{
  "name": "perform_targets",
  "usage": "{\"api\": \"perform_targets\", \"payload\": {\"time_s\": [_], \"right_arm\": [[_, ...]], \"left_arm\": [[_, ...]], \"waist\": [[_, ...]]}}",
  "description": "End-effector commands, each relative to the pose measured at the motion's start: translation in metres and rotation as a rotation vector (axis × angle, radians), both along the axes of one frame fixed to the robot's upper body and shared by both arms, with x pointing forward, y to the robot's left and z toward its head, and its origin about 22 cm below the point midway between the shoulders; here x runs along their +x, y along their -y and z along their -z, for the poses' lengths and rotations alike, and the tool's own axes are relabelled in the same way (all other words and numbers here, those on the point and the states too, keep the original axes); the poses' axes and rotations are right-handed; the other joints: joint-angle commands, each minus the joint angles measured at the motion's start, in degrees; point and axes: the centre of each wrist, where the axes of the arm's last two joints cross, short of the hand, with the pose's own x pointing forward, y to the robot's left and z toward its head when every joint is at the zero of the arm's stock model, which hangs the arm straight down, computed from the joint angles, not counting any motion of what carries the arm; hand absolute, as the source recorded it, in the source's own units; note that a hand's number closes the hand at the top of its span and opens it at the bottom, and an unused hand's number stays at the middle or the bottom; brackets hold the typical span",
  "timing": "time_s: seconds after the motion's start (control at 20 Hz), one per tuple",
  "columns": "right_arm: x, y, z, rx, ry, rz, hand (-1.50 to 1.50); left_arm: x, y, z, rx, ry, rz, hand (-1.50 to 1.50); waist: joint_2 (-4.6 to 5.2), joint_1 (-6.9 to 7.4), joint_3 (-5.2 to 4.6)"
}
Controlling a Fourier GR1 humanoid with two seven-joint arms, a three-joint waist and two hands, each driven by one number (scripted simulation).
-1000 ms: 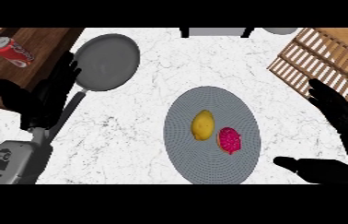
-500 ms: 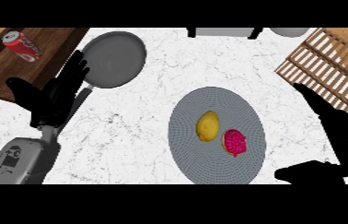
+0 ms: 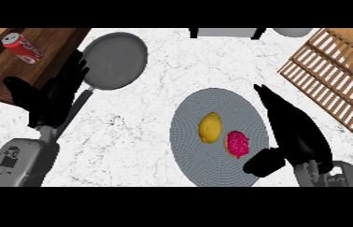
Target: Pick the cupcake from the placemat and place it in the tiered shelf
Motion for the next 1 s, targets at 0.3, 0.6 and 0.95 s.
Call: {"api": "perform_targets", "payload": {"time_s": [0.3,0.6,0.95], "right_arm": [[0.010,-0.033,0.015,-0.230,-0.188,0.121,-1.50],[0.009,-0.043,0.035,-0.230,-0.218,0.117,-1.50],[0.003,-0.061,0.047,-0.208,-0.213,0.151,-1.50]], "left_arm": [[-0.001,-0.005,-0.003,0.003,-0.012,-0.016,0.00],[-0.002,-0.004,-0.001,-0.004,-0.005,-0.022,0.00],[-0.009,-0.012,0.008,-0.006,-0.015,-0.024,0.00]], "waist": [[-0.29,-1.42,0.08],[-0.21,-1.71,0.14],[-0.20,-1.56,0.14]]}}
